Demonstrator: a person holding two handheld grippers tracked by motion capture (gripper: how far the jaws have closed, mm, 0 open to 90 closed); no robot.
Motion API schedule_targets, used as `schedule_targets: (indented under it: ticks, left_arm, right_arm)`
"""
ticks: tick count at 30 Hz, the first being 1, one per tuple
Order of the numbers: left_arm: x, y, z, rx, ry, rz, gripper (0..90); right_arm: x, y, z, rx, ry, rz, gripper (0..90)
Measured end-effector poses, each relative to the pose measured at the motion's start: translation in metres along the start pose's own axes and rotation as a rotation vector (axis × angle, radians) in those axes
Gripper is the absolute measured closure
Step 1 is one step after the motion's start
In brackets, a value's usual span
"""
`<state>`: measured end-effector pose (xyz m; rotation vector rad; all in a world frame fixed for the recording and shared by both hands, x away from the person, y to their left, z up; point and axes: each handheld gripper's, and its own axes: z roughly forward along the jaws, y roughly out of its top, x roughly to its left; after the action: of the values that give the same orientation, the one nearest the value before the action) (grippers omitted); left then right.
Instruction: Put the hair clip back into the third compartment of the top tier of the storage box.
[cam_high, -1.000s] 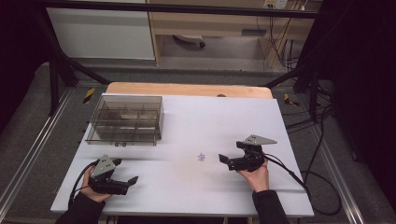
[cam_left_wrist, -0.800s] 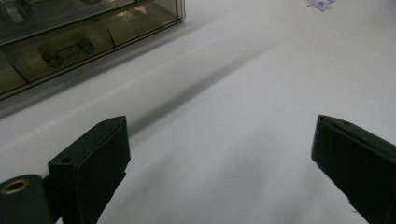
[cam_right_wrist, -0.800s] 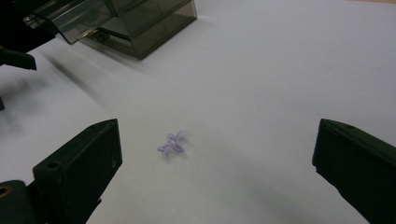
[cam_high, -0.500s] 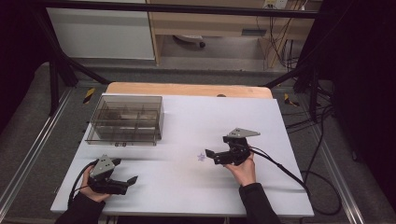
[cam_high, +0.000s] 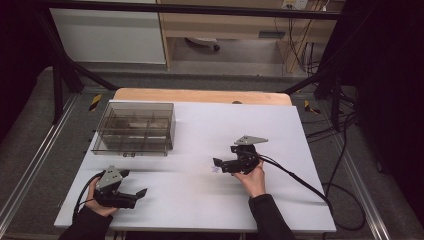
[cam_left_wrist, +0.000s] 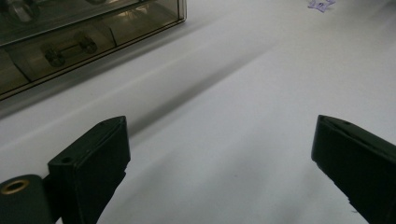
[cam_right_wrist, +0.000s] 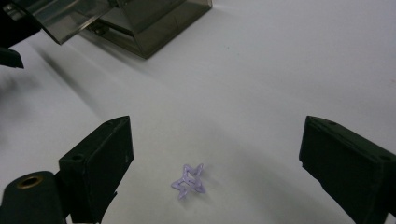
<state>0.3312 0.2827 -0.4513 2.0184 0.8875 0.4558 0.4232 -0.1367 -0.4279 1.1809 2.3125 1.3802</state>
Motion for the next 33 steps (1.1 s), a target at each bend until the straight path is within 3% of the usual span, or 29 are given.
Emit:
schedule_targets:
  ticks: [8, 18, 33]
  left_arm:
    - [0.0, 0.0, 0.0, 0.003, 0.001, 0.001, 4.2]
    - [0.0, 0.0, 0.0, 0.004, 0.0, 0.0, 4.2]
    - [0.0, -0.001, 0.001, 0.006, -0.001, -0.001, 4.2]
  right_arm:
    - [0.002, -0.006, 0.006, 0.044, -0.001, -0.02, 19.1]
    - [0.005, -0.009, 0.006, 0.059, 0.01, -0.027, 30.1]
    - [0.008, -0.016, 0.011, 0.078, 0.018, 0.0, 45.0]
